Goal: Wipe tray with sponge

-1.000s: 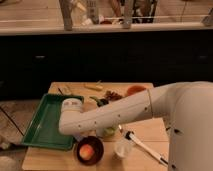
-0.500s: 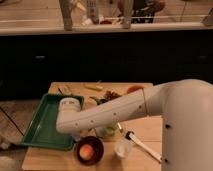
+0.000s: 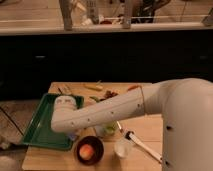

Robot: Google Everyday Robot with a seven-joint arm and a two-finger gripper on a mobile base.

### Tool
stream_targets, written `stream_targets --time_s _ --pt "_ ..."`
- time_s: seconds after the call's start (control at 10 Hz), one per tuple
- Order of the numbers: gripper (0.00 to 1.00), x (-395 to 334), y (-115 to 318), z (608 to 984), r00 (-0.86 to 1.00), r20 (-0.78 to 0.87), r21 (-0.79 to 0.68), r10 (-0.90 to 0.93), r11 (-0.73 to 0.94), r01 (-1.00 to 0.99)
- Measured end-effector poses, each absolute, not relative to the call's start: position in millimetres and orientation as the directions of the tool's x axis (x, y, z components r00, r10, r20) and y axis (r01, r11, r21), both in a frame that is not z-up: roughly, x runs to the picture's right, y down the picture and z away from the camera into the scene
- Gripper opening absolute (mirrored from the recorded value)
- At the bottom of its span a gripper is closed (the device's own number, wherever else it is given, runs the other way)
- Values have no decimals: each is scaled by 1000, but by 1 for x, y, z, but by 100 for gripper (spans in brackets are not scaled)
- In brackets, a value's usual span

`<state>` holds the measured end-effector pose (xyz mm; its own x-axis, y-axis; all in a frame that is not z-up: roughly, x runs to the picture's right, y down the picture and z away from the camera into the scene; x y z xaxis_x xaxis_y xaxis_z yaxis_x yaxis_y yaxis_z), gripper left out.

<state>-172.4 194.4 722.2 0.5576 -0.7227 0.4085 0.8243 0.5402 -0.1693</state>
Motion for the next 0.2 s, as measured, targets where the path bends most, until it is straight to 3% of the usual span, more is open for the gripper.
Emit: stream_targets --time_s 0.2 --pt "0 -186 186 717 515 424 -142 -745 507 850"
